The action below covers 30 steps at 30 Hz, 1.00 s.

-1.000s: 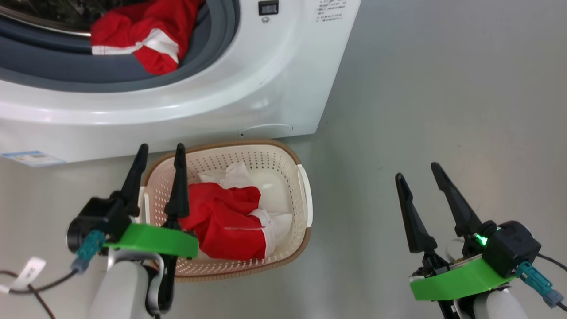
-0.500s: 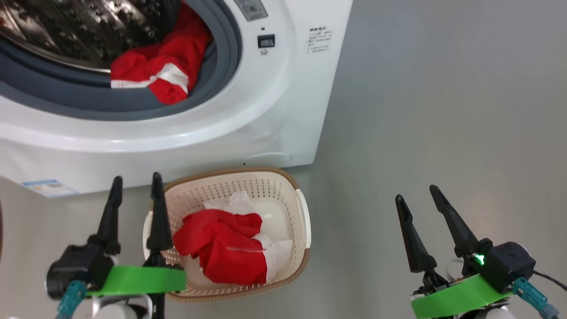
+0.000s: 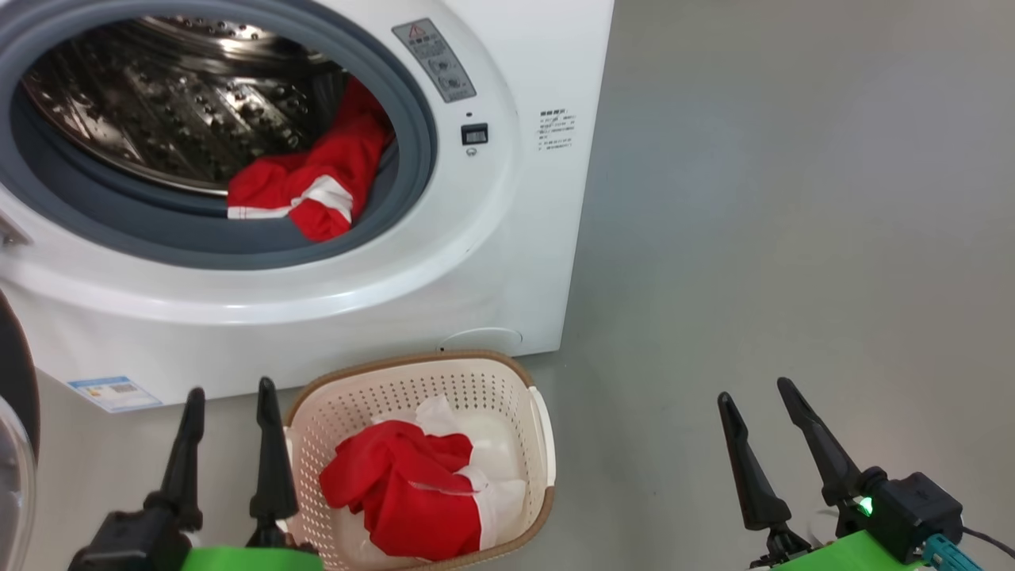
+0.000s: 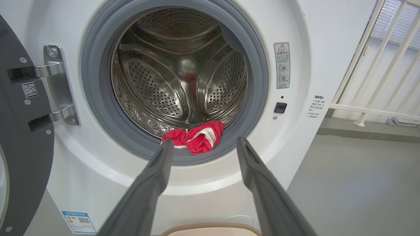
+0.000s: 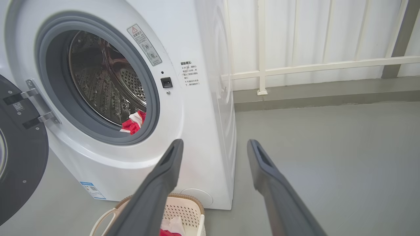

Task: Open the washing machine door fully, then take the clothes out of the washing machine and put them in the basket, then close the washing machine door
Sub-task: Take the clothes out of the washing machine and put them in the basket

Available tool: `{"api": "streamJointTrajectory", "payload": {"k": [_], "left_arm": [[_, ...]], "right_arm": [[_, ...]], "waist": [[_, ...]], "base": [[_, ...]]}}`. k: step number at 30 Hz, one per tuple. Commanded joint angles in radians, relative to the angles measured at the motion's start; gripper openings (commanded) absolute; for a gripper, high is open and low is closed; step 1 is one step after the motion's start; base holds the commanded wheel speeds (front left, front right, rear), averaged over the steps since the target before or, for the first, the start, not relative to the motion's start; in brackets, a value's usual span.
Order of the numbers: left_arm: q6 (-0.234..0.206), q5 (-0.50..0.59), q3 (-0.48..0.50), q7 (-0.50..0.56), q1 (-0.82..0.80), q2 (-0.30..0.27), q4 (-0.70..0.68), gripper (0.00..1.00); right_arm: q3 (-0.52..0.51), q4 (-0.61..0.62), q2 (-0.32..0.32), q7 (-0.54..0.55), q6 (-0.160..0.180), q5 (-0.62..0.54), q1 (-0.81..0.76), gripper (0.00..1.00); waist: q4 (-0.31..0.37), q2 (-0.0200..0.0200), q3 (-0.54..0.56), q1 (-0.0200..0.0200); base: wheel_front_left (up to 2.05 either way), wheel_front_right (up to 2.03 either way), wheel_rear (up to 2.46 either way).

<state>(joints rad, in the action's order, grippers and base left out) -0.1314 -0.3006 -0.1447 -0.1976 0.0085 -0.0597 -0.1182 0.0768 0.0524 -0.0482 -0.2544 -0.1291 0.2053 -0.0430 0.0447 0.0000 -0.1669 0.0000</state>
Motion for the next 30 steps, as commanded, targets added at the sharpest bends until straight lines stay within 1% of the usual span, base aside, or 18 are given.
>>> {"api": "streamJointTrajectory", "payload": {"k": [1,11,17,23,30], "left_arm": [[-0.014,0.006,0.030,0.008,0.015,-0.013,-0.041,1.00],[-0.030,0.013,0.016,0.032,0.082,-0.020,-0.068,1.00],[-0.027,0.016,-0.003,0.057,0.112,-0.031,-0.080,1.00],[-0.032,0.021,-0.019,0.078,0.125,-0.033,-0.089,1.00],[-0.037,0.026,-0.019,0.065,0.123,-0.038,-0.093,1.00]], "right_arm": [[0.013,0.030,-0.002,-0.007,-0.002,0.015,-0.009,1.00],[0.003,0.036,-0.002,-0.007,-0.002,0.011,-0.051,1.00],[0.002,0.039,-0.002,-0.004,-0.002,0.007,-0.066,1.00],[0.001,0.047,-0.002,0.000,-0.002,0.002,-0.074,1.00],[-0.005,0.061,-0.002,0.002,-0.002,-0.009,-0.075,1.00]], "waist": [[0.002,0.0000,0.025,0.0000],[0.008,0.0000,0.088,0.0000],[0.013,0.0000,0.119,0.0000],[0.017,0.0000,0.128,0.0000],[0.025,0.0000,0.110,0.0000]], "base": [[0.00,0.00,0.00],[0.00,0.00,0.00],[0.00,0.00,0.00],[0.00,0.00,0.00],[0.00,0.00,0.00]]}}
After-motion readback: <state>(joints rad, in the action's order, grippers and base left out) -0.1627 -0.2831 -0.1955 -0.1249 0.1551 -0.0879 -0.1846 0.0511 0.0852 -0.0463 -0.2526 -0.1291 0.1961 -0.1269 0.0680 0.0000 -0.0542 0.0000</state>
